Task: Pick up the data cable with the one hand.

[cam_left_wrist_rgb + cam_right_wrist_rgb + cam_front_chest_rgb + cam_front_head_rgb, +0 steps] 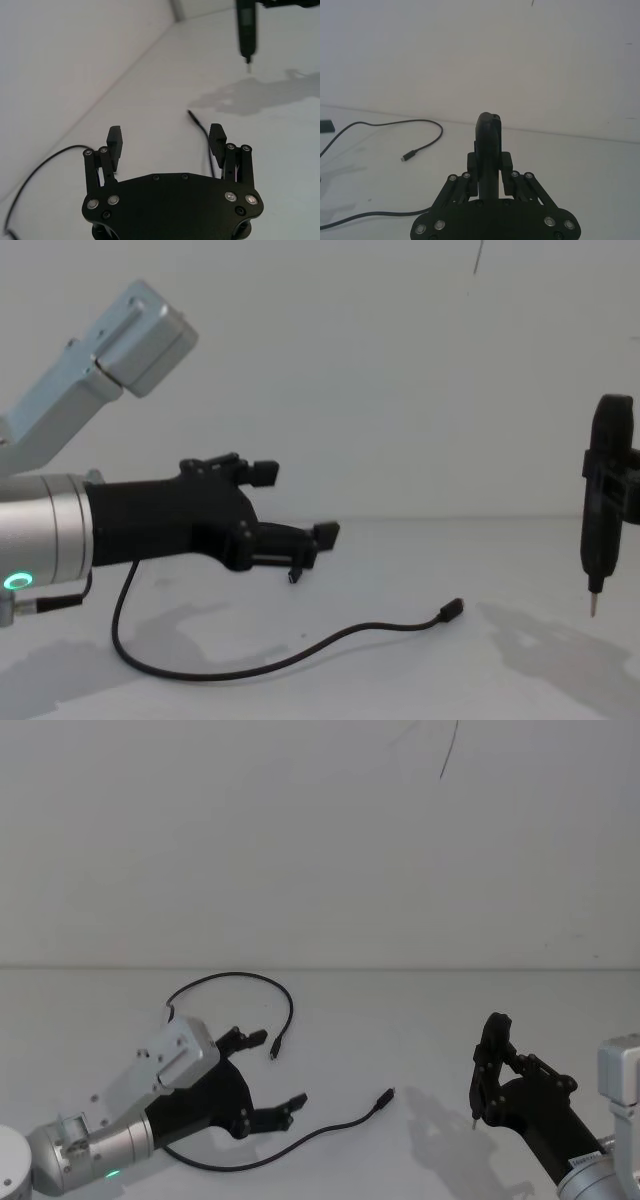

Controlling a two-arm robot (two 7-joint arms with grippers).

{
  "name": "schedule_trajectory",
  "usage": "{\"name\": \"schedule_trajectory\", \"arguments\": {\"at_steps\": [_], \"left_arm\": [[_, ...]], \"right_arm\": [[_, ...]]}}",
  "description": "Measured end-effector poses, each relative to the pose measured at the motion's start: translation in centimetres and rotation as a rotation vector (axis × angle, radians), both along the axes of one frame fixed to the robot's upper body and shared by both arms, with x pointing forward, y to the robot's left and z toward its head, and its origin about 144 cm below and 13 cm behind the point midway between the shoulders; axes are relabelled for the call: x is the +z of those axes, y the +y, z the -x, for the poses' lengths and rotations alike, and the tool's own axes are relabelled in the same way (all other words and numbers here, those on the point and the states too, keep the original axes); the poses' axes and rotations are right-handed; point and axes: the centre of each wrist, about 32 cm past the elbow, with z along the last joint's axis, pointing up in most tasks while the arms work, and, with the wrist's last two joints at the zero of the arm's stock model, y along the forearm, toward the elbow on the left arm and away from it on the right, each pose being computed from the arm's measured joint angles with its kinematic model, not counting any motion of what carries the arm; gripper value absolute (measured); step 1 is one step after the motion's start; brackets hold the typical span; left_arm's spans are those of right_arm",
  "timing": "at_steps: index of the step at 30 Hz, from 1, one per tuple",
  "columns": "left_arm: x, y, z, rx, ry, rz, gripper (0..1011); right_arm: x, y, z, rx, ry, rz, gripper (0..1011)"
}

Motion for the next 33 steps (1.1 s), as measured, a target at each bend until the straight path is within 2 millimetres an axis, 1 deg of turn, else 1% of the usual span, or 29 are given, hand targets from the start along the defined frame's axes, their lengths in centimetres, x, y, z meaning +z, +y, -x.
{"name": "schedule_trajectory", "arguments": {"at_steps": [5,13,23,33], "left_arm": [[-0.2,0.4,-0.5,-0.074,0.024,-0.028,1001],[-1.0,0.7,-1.3,-0.181,0.108,-0.076,1001],[-1.9,0.5,-1.3,-0.19,0.173,-0.095,1001],[-2.8,0.0,-0.9,-0.154,0.217,-0.076,1001]], "right_arm": [[0.0,0.0,0.0,0.0,0.0,0.0,269],[0.0,0.0,0.0,0.0,0.0,0.0,269],[0.0,0.0,0.0,0.0,0.0,0.0,269],[0.0,0.0,0.0,0.0,0.0,0.0,269]]}}
